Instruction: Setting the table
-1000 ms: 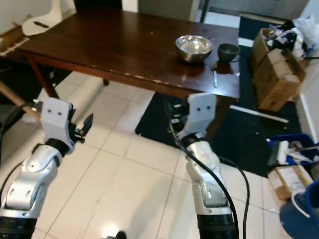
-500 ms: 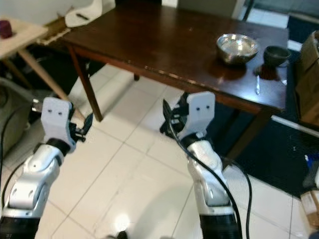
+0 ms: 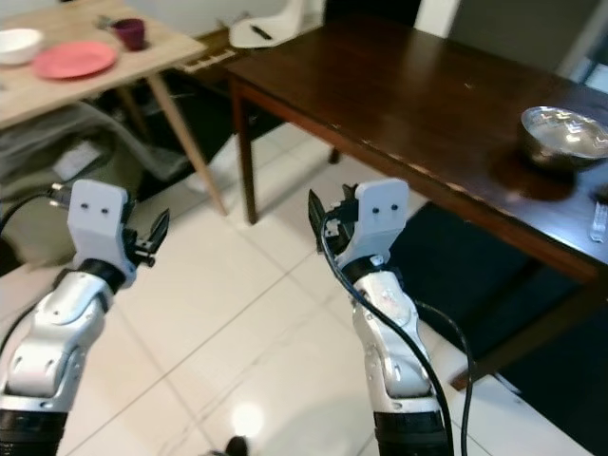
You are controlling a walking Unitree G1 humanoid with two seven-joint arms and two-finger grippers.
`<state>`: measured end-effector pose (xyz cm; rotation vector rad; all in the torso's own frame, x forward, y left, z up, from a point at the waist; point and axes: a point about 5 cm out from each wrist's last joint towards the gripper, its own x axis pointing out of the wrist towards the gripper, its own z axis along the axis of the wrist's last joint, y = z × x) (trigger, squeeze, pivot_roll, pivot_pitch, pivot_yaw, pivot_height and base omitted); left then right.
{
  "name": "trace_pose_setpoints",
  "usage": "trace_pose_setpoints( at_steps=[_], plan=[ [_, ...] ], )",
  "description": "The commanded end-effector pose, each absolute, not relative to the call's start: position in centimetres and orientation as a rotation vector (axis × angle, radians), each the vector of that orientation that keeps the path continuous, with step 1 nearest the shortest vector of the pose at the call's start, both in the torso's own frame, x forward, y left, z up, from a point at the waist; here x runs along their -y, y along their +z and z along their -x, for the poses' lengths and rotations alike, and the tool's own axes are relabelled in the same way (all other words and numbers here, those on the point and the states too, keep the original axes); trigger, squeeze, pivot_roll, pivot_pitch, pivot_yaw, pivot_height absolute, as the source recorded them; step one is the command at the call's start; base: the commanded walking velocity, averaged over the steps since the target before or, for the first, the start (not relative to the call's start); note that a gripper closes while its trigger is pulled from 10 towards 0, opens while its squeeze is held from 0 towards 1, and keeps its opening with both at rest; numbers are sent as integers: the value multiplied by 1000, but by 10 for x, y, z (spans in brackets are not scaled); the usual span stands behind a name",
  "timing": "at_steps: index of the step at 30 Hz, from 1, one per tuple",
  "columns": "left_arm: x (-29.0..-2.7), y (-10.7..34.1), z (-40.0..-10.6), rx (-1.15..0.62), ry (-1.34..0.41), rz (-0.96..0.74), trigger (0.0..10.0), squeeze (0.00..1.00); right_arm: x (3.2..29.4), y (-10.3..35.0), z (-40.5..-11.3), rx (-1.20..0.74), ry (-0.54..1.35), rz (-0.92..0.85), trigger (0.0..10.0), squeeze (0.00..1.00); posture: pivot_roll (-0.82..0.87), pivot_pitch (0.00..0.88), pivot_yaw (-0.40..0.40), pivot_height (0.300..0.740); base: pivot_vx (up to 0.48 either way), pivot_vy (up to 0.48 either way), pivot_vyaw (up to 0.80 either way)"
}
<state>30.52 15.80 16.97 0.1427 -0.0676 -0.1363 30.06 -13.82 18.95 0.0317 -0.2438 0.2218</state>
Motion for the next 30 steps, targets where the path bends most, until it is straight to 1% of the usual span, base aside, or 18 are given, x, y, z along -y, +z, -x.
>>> trace_pose_setpoints(
  at_steps=[1,15,18,22,30],
  plan=[
    [-161,165,-306,47,-118,-161,10000,0,138,187,-300,235,218,-31,10000,0,-106,7,64,740,0,0,763],
    [-165,164,-307,42,-84,-171,10000,0,138,187,-300,238,215,-30,10000,0,-106,7,64,740,0,0,763],
    [-167,163,-309,49,-60,-194,10000,0,138,188,-301,241,209,-32,10000,0,-105,8,63,740,0,0,481],
    [-171,163,-311,44,-20,-211,10000,0,138,189,-301,248,207,-43,10000,0,-106,7,62,740,480,0,0],
    [-170,165,-312,52,-18,-208,10000,0,139,190,-301,254,204,-38,10000,0,-106,7,62,740,480,0,0]
  ],
)
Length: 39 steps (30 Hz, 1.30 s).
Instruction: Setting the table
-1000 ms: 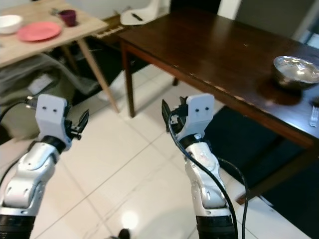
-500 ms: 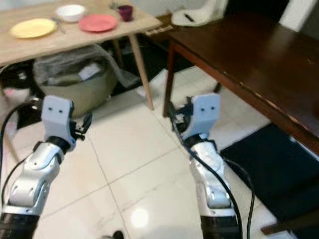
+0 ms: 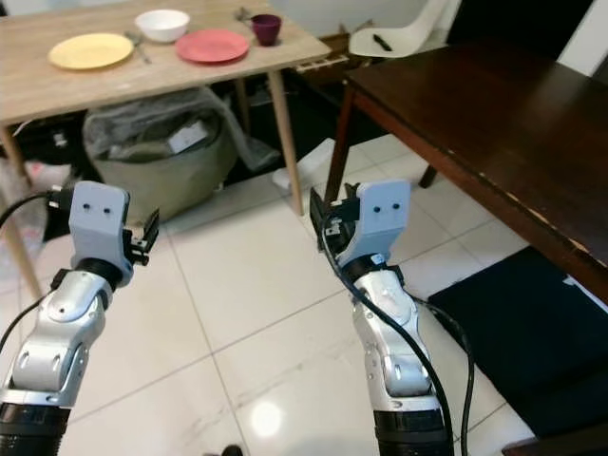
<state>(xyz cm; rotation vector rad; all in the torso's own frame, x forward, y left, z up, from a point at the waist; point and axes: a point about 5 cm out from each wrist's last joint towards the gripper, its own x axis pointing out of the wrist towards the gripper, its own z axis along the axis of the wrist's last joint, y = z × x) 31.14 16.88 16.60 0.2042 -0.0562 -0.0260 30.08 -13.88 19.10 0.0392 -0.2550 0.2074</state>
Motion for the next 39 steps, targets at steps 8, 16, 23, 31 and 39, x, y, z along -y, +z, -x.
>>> trace_pose_setpoints(
  at_steps=[8,16,23,31,39],
  plan=[
    [-170,165,-312,53,-15,-208,10000,0,141,191,-302,261,185,-45,10000,86,-103,7,61,740,480,0,461],
    [-170,165,-312,54,-14,-209,10000,0,144,193,-303,264,179,-59,10000,0,-103,6,61,740,480,0,100],
    [-170,165,-311,55,-13,-209,10000,0,142,193,-303,267,199,-70,10000,0,-100,2,57,740,480,0,731],
    [-171,166,-312,59,-10,-211,10000,0,143,194,-305,269,192,-69,10000,0,-96,0,57,740,480,0,741],
    [-175,169,-314,68,-4,-217,10000,0,144,197,-308,276,185,-91,10000,0,-84,0,64,740,480,0,0]
  ],
)
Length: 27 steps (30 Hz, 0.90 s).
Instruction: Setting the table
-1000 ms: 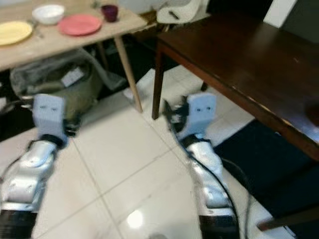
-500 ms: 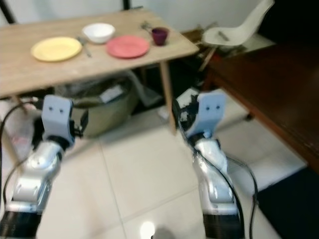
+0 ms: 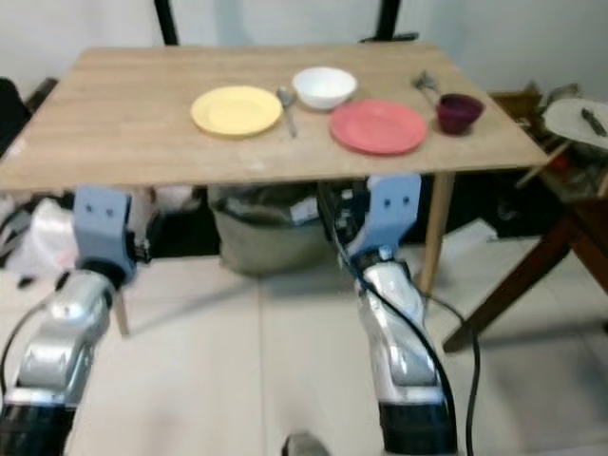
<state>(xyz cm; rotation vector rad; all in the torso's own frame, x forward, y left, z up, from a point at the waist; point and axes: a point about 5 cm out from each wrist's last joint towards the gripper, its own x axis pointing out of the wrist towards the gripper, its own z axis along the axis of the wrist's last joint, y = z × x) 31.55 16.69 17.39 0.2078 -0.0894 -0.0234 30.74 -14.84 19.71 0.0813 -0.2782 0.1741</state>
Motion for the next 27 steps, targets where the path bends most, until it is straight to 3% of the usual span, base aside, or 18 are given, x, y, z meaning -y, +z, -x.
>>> trace_pose_setpoints(
  at_steps=[1,10,16,27],
  plan=[
    [-175,169,-314,68,-4,-217,10000,0,144,197,-308,276,185,-91,10000,0,-84,0,64,740,480,0,0],
    [-178,172,-315,75,-16,-224,10000,0,153,194,-308,266,121,-121,10000,0,-74,3,75,740,480,0,0],
    [-177,172,-315,73,-24,-224,10000,0,159,193,-308,262,101,-137,10000,0,-79,10,73,740,480,0,-689],
    [-176,170,-315,70,-26,-221,10000,0,158,196,-309,267,114,-130,10000,0,-89,17,60,740,480,0,0]
  ],
)
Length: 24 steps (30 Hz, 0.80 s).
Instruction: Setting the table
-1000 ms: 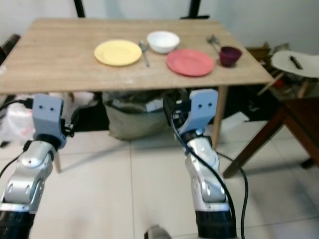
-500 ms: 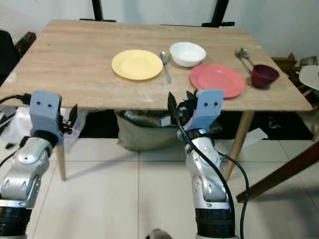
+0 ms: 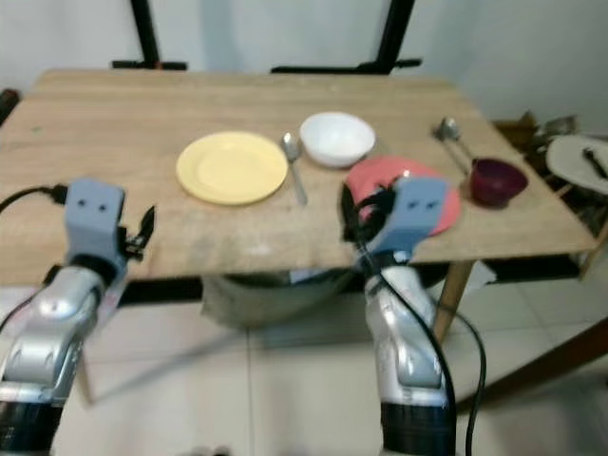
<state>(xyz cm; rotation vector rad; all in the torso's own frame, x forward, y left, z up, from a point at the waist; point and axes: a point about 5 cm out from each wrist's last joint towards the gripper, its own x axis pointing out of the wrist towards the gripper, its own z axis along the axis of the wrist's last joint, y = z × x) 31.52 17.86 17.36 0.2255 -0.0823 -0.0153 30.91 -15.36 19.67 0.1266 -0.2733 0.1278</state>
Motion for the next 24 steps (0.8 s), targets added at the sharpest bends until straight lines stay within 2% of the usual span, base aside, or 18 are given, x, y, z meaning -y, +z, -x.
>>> trace_pose_setpoints(
  at_steps=[1,9,15,17,24],
  plan=[
    [-176,170,-315,71,-25,-221,10000,0,156,196,-309,266,123,-130,10000,0,-89,17,60,740,480,0,0],
    [-176,172,-315,81,-33,-217,10000,0,149,199,-310,273,167,-138,10000,0,-86,16,56,740,480,0,0],
    [-174,180,-315,118,-142,-191,10000,0,140,202,-312,272,217,-138,10000,0,-83,16,54,740,427,0,0],
    [-169,183,-315,105,-283,-144,10000,0,136,202,-314,269,238,-138,10000,0,-80,17,51,740,129,0,0],
    [-155,184,-313,107,-496,-193,10000,0,133,203,-315,262,255,-136,10000,0,-83,21,51,740,0,0,0]
  ],
)
